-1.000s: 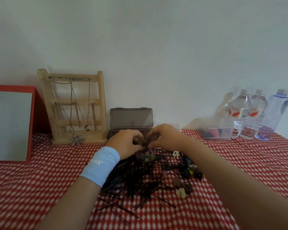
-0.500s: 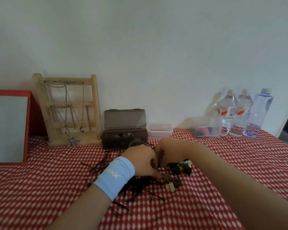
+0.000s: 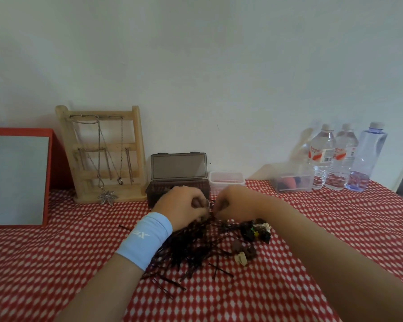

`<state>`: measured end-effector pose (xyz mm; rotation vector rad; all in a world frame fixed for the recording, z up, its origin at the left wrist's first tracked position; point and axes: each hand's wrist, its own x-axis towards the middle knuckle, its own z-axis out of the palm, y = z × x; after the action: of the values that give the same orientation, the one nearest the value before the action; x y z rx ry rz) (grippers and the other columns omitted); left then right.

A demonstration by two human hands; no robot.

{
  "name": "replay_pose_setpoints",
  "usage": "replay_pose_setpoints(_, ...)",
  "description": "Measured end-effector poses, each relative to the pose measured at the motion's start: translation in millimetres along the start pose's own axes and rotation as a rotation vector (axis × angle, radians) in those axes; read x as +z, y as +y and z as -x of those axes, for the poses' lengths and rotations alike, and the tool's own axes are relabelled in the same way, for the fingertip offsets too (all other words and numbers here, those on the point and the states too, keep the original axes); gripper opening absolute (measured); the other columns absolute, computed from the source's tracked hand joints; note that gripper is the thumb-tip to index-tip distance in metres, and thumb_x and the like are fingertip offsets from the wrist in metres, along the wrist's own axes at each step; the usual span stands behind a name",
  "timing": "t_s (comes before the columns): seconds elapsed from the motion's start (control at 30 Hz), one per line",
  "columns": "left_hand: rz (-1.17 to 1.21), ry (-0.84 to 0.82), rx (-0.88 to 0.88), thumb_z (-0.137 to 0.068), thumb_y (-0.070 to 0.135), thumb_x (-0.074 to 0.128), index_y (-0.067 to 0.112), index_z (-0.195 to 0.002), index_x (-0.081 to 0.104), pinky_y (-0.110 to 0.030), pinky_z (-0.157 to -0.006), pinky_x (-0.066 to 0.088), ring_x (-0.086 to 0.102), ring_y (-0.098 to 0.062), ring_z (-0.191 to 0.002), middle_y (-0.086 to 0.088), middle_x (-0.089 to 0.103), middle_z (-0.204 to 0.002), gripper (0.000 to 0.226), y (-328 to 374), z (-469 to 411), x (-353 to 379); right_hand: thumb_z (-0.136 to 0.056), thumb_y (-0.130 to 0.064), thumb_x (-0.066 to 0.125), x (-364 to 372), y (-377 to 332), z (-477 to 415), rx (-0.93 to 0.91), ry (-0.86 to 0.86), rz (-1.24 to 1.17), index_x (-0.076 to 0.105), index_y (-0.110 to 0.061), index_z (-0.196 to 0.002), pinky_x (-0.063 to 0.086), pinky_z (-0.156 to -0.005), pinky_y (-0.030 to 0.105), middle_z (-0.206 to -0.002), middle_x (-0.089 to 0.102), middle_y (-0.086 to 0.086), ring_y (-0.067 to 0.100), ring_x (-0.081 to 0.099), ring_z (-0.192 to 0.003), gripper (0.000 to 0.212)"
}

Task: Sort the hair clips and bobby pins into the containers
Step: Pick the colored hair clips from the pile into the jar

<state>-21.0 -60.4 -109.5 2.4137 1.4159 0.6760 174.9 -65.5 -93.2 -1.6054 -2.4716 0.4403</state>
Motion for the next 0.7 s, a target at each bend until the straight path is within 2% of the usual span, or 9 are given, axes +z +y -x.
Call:
replay_pose_setpoints(0.07, -0.025, 0.126, -0.031, -0.083, 0.035, 0.072, 0.034, -0.089, 0.069, -0.028, -0.079, 0.055, 0.063, -0.003, -0.083, 0.017, 0.069, -0.088, 0.007, -7, -6, -5, -0.090, -0.025, 0.070, -5, -2, -6, 0.000, 0.128, -0.046, 0.076, -0.021, -0.102, 0.047, -0.075, 0.013, -0.091, 0.067, -0.015, -0.002, 0.060, -0.083, 0.014)
replay_pose_setpoints(0.17, -0.091, 0.154, -0.073, -0.084, 0.036, 0.071, 0.037, -0.093, 0.068, -0.032, -0.084, 0.054, 0.064, -0.006, -0.090, 0.017, 0.070, -0.094, 0.009, -13, -14, -7, -0.090, -0.023, 0.070, -8, -7, -16, -0.001, 0.240, -0.082, 0.075, -0.022, -0.101, 0.038, -0.064, 0.007, -0.084, 0.058, -0.020, -0.004, 0.053, -0.076, 0.011)
replay_pose_setpoints(0.3, -0.163, 0.086, -0.082, -0.084, 0.037, 0.069, 0.037, -0.105, 0.067, -0.035, -0.086, 0.054, 0.063, -0.009, -0.099, 0.017, 0.070, -0.106, 0.021, -16, -15, -3, -0.090, -0.016, 0.070, -8, -7, -24, -0.023, 0.165, -0.087, 0.073, -0.022, -0.108, 0.045, -0.061, 0.009, -0.095, 0.067, -0.009, -0.002, 0.059, -0.068, 0.019)
replay_pose_setpoints(0.33, -0.160, 0.100, -0.074, -0.085, 0.036, 0.069, 0.037, -0.106, 0.066, -0.033, -0.085, 0.053, 0.062, -0.009, -0.098, 0.017, 0.069, -0.107, 0.021, -16, -14, -2, -0.090, -0.014, 0.070, -9, -5, -22, -0.020, 0.151, -0.099, 0.074, -0.022, -0.105, 0.049, -0.062, 0.011, -0.095, 0.068, -0.009, -0.003, 0.060, -0.064, 0.018)
replay_pose_setpoints(0.4, -0.104, 0.123, -0.032, -0.086, 0.030, 0.068, 0.037, -0.102, 0.065, -0.023, -0.076, 0.049, 0.060, -0.002, -0.086, 0.017, 0.067, -0.103, 0.018, -16, -10, 0, -0.088, -0.010, 0.069, -14, -1, -15, -0.031, 0.129, -0.069, 0.076, -0.023, -0.092, 0.053, -0.070, 0.019, -0.089, 0.068, -0.015, -0.004, 0.062, -0.070, 0.015)
replay_pose_setpoints(0.5, 0.010, -0.004, 0.033, -0.086, 0.022, 0.070, 0.034, -0.091, 0.062, -0.009, -0.063, 0.037, 0.051, 0.007, -0.066, 0.017, 0.064, -0.092, 0.015, -4, -2, 6, -0.085, -0.008, 0.066, -20, 4, 1, -0.013, -0.062, 0.004, 0.073, -0.028, -0.082, 0.053, -0.076, 0.021, -0.085, 0.070, -0.016, 0.005, 0.067, -0.079, 0.021)
replay_pose_setpoints(0.57, 0.046, -0.127, 0.068, -0.086, 0.023, 0.071, 0.032, -0.090, 0.065, -0.010, -0.064, 0.040, 0.055, 0.005, -0.067, 0.017, 0.062, -0.088, 0.012, 8, 3, 13, -0.086, -0.010, 0.066, -20, 5, 13, 0.008, -0.214, 0.032, 0.071, -0.030, -0.083, 0.057, -0.079, 0.026, -0.084, 0.073, -0.014, 0.013, 0.071, -0.075, 0.022)
replay_pose_setpoints(0.63, 0.039, -0.208, 0.112, -0.086, 0.025, 0.071, 0.032, -0.094, 0.067, -0.014, -0.071, 0.045, 0.059, 0.000, -0.076, 0.016, 0.064, -0.094, 0.011, 20, 5, 19, -0.086, -0.011, 0.067, -19, 7, 22, 0.027, -0.315, 0.058, 0.071, -0.030, -0.085, 0.057, -0.081, 0.028, -0.077, 0.073, -0.014, 0.009, 0.069, -0.066, 0.019)
replay_pose_setpoints(0.7, 0.017, -0.276, 0.142, -0.088, 0.025, 0.068, 0.031, -0.105, 0.067, -0.012, -0.068, 0.044, 0.057, 0.003, -0.072, 0.014, 0.066, -0.104, 0.017, 31, 8, 26, -0.084, -0.017, 0.071, -18, 11, 29, 0.068, -0.386, 0.083, 0.069, -0.031, -0.083, 0.058, -0.084, 0.032, -0.067, 0.070, -0.017, 0.005, 0.067, -0.064, 0.013)
